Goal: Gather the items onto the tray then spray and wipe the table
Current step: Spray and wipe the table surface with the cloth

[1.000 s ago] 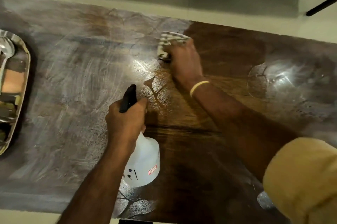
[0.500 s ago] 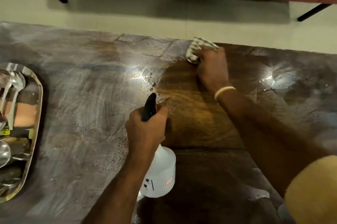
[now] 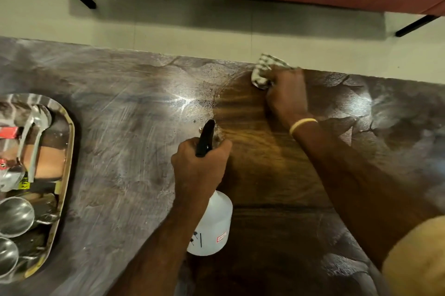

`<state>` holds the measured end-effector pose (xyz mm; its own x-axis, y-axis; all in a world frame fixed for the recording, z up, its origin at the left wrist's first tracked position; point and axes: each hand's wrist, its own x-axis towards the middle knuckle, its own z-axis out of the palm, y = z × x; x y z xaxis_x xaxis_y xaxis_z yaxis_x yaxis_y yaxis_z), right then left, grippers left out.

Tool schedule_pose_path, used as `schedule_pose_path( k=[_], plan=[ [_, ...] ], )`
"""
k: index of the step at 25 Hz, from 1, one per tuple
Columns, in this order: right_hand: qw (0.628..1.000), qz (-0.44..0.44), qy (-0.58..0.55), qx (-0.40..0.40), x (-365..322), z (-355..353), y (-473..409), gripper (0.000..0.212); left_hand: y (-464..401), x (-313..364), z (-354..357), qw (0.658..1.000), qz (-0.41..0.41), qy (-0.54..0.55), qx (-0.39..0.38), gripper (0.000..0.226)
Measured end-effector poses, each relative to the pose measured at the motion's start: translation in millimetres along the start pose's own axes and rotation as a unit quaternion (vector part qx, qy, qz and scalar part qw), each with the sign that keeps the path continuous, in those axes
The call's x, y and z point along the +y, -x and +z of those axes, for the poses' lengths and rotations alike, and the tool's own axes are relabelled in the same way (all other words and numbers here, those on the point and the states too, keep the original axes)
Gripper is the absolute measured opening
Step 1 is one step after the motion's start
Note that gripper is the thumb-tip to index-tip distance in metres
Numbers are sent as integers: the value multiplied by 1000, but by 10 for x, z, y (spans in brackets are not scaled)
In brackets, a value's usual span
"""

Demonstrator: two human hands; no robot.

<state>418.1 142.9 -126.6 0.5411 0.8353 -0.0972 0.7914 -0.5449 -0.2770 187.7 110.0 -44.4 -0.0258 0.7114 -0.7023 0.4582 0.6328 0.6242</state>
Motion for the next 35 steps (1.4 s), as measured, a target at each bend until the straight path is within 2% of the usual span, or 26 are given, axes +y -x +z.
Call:
schedule_pose_path(
  k=[1, 2, 4, 5, 6, 8, 10, 14, 16, 17, 18, 20, 21, 22, 25, 27, 29, 30, 32, 34, 35],
  plan=[
    [1000, 0, -27, -8, -282, 43, 40, 47, 15, 6, -7, 1000, 11, -7, 5, 27],
    [998, -36, -42, -31, -520, 61, 180, 43, 21, 13, -24, 1000, 23, -13, 7, 27],
    [982, -162, -23, -91, -707, 10, 547, 41, 16, 22, -83, 999, 38, -28, 1, 28],
    [975, -195, -11, -109, -606, -32, 640, 42, 20, 24, -122, 999, 40, -35, -6, 28],
    [974, -198, 2, -109, -430, -97, 614, 43, 27, 22, -160, 998, 43, -36, -11, 28],
    [991, -111, 10, -73, -142, -125, 336, 49, 43, 6, -224, 997, 60, -38, -8, 31],
    [998, -52, 26, -33, -181, -52, -32, 48, 47, -40, -220, 997, 67, -48, -5, 32],
    [991, -129, -9, -43, -975, 123, 170, 42, 130, -75, -173, 997, 58, -57, 6, 29],
    [972, -209, 4, -104, -770, 158, 563, 41, 195, -53, -194, 995, 61, -73, 9, 30],
    [970, -216, 0, -111, -523, 83, 679, 42, 219, -49, -214, 995, 59, -79, 5, 30],
    [977, -193, -7, -89, -216, -12, 671, 46, 229, -55, -230, 995, 58, -79, 1, 31],
    [999, -48, 6, -24, 317, -253, 365, 47, 218, -90, -247, 996, 54, -76, -2, 32],
    [999, 29, 22, -3, 477, -308, 134, 44, 203, -112, -247, 996, 48, -73, -5, 33],
    [997, 70, 27, 20, 492, -300, -77, 43, 194, -133, -237, 997, 39, -69, -10, 33],
    [1000, -14, 20, 15, -276, -84, -79, 41, 242, -184, -164, 998, 16, -60, -6, 31],
    [987, -151, -17, -43, -713, 110, 385, 34, 309, -165, -161, 999, 4, -37, -10, 30],
    [949, -292, -1, -117, -702, 163, 916, 34, 355, -174, -176, 999, 4, -38, -23, 32],
    [941, -311, 3, -134, -595, 57, 976, 36, 364, -173, -209, 999, 7, -47, -20, 32],
    [965, -234, -7, -119, -485, -5, 683, 38, 336, -184, -294, 999, 22, -49, -4, 29],
    [989, -135, -6, -63, -589, 132, 212, 39, 289, -247, -336, 997, 37, -64, 5, 28],
    [991, -126, 2, -47, -772, 174, 108, 38, 268, -282, -357, 997, 38, -66, 8, 27]
  ],
)
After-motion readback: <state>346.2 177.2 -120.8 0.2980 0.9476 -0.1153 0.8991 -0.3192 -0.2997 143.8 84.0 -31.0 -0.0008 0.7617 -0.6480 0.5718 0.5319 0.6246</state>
